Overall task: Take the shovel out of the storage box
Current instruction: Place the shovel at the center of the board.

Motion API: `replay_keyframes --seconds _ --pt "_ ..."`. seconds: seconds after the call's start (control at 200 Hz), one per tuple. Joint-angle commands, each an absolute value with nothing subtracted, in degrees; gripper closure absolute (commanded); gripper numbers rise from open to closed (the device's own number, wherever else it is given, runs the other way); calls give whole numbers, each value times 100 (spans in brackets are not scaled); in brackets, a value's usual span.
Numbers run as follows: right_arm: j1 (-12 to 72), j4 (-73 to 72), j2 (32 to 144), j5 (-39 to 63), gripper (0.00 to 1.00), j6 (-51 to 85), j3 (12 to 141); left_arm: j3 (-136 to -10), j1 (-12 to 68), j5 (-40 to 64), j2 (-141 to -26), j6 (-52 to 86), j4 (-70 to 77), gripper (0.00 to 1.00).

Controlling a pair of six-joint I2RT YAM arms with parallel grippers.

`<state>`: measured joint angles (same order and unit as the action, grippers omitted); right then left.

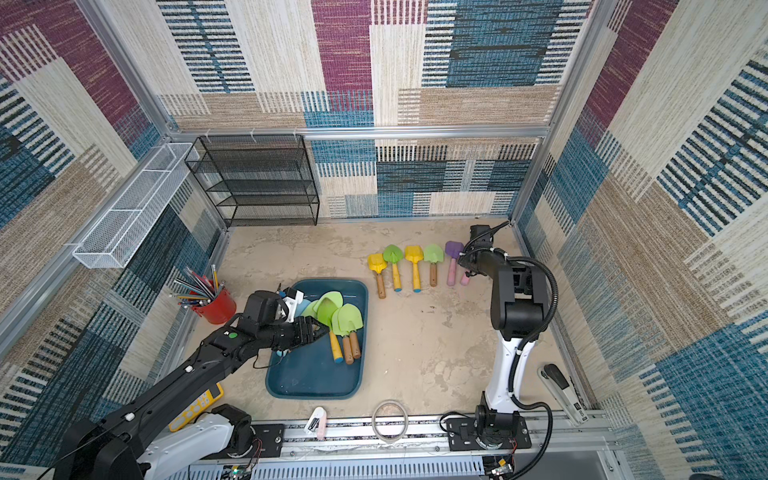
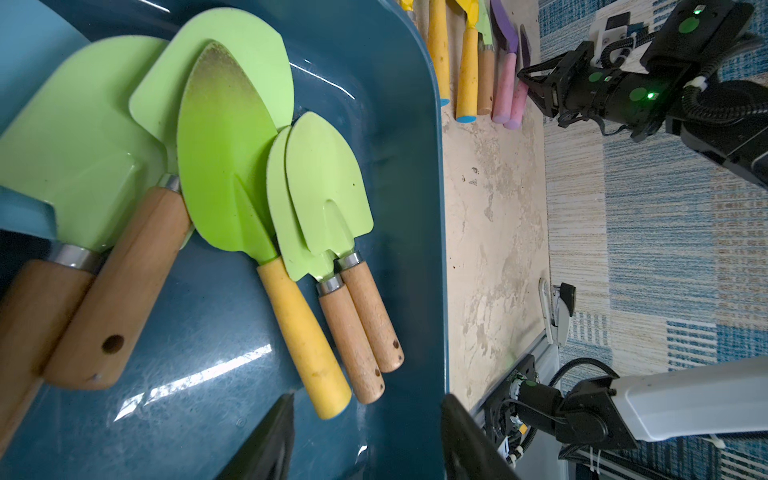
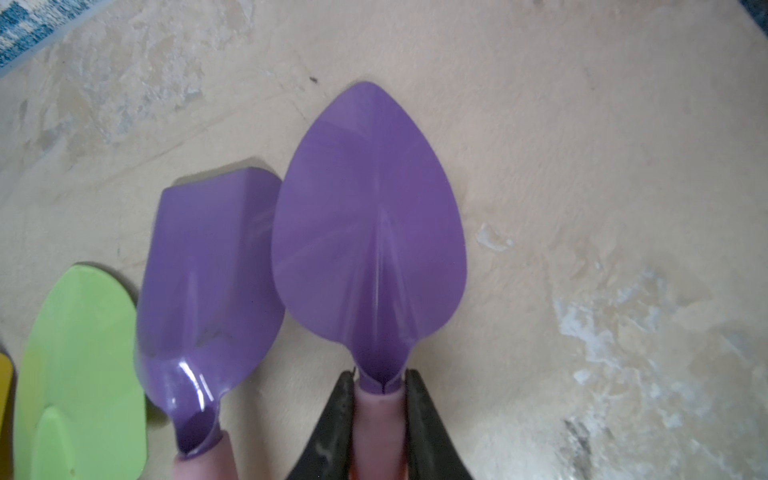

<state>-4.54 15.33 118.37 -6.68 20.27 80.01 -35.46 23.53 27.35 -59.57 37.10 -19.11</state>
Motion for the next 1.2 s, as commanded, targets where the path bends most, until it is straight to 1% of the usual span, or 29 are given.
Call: replay_keyframes --seconds 0.0,0.165,0.27,0.351,0.496,0.676,0.761,0.952,1.197 --pt "-457 1556 11883 -747 72 1991 8063 -3601 2355 2703 -5955 3507 -2024 41" --pt "-457 1546 11792 -706 66 1987 7999 -3638 2373 2632 -6029 3537 -2020 40" --pt "-457 1515 11574 -667 56 2000 7884 -3706 2401 2573 -6088 3518 -2069 40" --pt "-457 1495 11341 -648 51 2038 7750 -3768 2451 2499 -6146 3507 -2109 40" --pt "-441 1490 10777 -587 46 2143 7419 -3914 2586 2281 -6244 3505 -2190 40" --pt "-267 1135 9629 -288 46 2336 6416 -4117 2870 1927 -6510 3566 -2246 41" --pt "-26 980 9179 -16 46 2364 6012 -4289 3045 1756 -6745 3587 -2315 45" --pt "654 902 8347 352 46 2377 5404 -4585 3300 1421 -7195 3656 -2474 49" --pt "1015 962 7462 609 46 2402 4969 -4861 3767 1318 -7873 3992 -2431 50"
